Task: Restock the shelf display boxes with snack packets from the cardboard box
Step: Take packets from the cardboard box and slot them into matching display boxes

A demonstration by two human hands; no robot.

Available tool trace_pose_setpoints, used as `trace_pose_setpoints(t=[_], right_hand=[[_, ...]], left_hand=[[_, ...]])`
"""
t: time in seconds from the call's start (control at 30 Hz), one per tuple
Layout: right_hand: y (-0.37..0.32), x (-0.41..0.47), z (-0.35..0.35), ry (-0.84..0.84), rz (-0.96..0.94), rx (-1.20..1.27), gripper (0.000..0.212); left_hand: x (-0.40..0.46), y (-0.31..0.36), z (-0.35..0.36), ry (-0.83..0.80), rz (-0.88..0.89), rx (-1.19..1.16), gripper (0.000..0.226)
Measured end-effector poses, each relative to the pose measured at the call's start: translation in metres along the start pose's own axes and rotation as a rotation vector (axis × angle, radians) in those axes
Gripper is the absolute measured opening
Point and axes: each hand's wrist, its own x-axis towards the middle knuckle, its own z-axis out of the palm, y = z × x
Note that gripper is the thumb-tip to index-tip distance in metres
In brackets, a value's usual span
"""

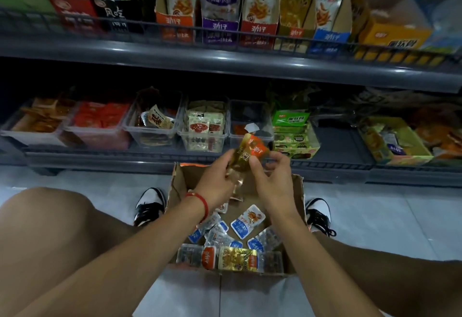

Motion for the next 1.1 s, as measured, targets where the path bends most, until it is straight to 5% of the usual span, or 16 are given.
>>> trace_pose_setpoints(t=[0.13, 0.23, 0.33, 0.43, 0.53, 0.6, 0.73, 0.93, 1.1], right_hand=[[-0.028, 0.003, -0.006, -0.241, 0.266, 0.585, 0.068], [-0.031, 0.009, -0.013, -0.215, 0.273, 0.684, 0.059], [-0.032, 0.011, -0.022, -0.131, 0.204, 0.566, 0.025], [-0.038, 0.013, -0.037, -0.157, 0.121, 0.535, 0.027], [-0.041, 0.015, -0.044, -0.194, 0.056, 0.49, 0.033], [-0.042, 0.014, -0.046, -0.201, 0.01, 0.456, 0.037], [-0.051, 0.016, -0.055, -0.279, -0.032, 0.363, 0.043], [-0.076, 0.027, -0.076, -0.328, -0.037, 0.225, 0.05], [-0.103, 0.038, -0.096, -0.372, -0.068, 0.208, 0.032]], left_hand=[[-0.001, 0.003, -0.007, 0.081, 0.255, 0.58, 0.085], [-0.003, 0.008, -0.009, 0.107, 0.334, 0.738, 0.09], [-0.003, 0.012, -0.015, 0.053, 0.361, 0.477, 0.096], [-0.005, 0.019, -0.015, 0.024, 0.159, 0.054, 0.094], [-0.004, 0.029, -0.017, -0.019, -0.169, -0.467, 0.069], [-0.003, 0.032, -0.018, -0.044, -0.239, -0.64, 0.047], [0.0, 0.034, -0.024, 0.033, -0.159, -0.687, 0.025], [0.004, 0.05, -0.028, 0.011, -0.013, -0.66, 0.029], [0.01, 0.072, -0.032, -0.033, 0.09, -0.657, 0.036]])
